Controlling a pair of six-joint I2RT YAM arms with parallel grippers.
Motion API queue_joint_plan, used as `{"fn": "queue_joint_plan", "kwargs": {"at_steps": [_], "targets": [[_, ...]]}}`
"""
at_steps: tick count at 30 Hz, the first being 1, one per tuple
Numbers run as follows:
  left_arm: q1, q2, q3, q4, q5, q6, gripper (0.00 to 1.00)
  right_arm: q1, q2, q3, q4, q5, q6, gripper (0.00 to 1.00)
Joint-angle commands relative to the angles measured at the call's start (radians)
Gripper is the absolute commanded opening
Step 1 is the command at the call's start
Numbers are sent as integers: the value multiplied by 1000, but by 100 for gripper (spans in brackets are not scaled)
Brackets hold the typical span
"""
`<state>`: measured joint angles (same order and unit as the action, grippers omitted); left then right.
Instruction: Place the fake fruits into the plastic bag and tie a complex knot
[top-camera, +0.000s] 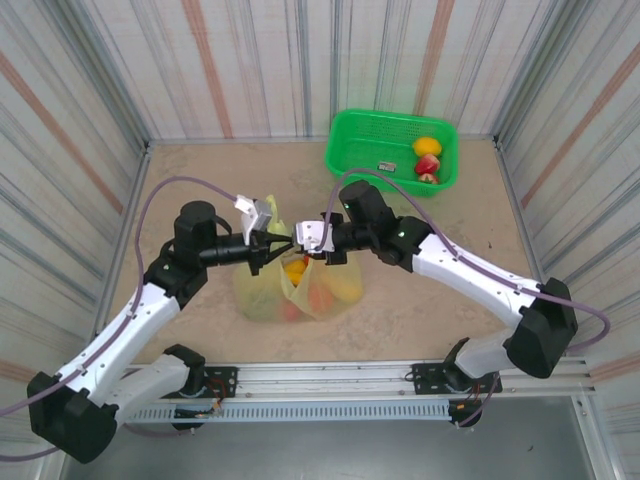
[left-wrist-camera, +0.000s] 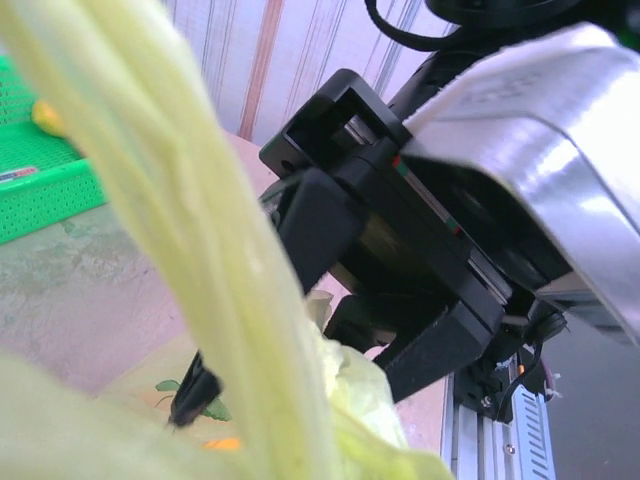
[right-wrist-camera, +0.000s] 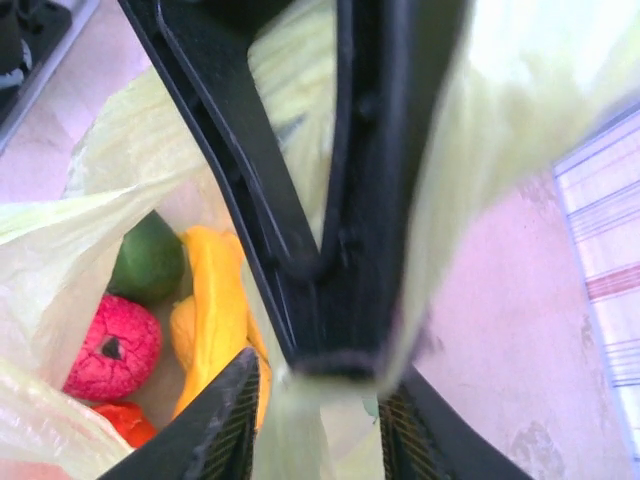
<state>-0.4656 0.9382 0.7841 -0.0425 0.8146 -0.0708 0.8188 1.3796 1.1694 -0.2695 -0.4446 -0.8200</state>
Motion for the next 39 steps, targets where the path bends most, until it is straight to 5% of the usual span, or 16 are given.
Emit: {"fn": "queue_joint_plan", "kwargs": {"at_steps": [1,11,14,16,19,25,39], "targets": [[-2,-26,-16,70,40,42,0,-23,-62,-29,57,-34,52,39],[0,8,-3,121,80,21,0,3,-52,-115,217,39,118,39],[1,16,8,100,55,18,2,4,-57,-122,247,40,147,13],[0,21,18,69,33,18,16,-5,-64,-129,269,58,177,0],[-1,7,17,33,0,6,41,-34,-79,-138,289,48,225,0],[1,-95,-50,35,-146,-52,63,-43,-93,-151,295,37,235,0],[0,-283,-138,2,-277,-56,65,-44,-113,-162,296,-26,232,0]]}}
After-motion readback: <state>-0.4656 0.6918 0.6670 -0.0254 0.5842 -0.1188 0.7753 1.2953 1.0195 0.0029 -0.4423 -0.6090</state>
